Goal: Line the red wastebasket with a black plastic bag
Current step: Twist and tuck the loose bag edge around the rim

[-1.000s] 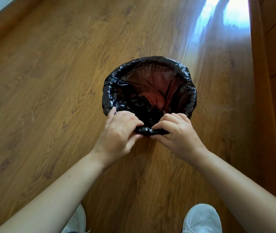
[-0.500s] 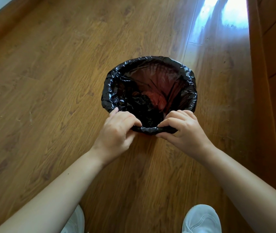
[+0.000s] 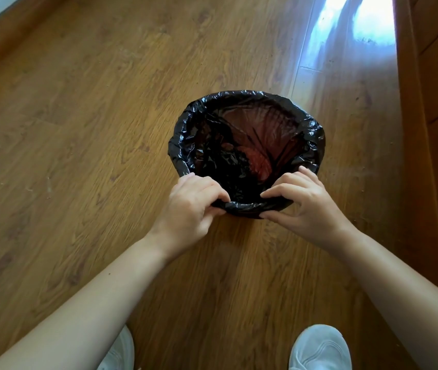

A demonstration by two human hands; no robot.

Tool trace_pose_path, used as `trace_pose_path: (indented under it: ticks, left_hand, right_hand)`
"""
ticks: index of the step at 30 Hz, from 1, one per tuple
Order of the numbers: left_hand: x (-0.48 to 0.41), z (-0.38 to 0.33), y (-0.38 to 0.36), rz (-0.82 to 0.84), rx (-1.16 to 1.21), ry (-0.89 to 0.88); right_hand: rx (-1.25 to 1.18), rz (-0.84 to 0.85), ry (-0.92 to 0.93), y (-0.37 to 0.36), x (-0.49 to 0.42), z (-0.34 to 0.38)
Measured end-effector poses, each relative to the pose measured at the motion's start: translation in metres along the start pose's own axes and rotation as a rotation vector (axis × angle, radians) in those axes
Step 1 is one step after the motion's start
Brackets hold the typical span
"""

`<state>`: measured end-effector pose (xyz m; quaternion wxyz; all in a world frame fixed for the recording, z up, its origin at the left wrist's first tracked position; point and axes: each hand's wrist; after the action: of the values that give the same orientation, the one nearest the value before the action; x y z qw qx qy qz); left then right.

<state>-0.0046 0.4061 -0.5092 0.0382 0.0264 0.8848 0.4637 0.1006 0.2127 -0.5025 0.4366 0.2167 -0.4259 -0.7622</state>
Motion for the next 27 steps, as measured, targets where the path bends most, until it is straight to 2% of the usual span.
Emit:
trace_pose_path:
  ticks: [9, 15, 27]
  left_hand:
    - [-0.002, -0.007, -0.001, 0.031, -0.077, -0.069]
    - [-0.002, 0.000, 0.002, 0.038, -0.071, -0.036]
    - [-0.004, -0.003, 0.004, 0.080, -0.033, -0.057]
  right_hand:
    - [-0.015, -0.072, 0.033, -0.021, -0.012, 0.019]
    - [0.069, -0.116, 0.017, -0.020, -0.005, 0.012]
    - [-0.008, -0.091, 0.030, -0.027, -0.009, 0.024]
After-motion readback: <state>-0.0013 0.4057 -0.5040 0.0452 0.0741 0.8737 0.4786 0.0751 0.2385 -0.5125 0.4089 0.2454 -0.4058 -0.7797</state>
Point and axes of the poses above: each hand's wrist, its own x-axis away from the middle knuckle, its own y-axis out of the back of the hand, z = x × y, and after that the axes turned 12 degrees about z, right-handed
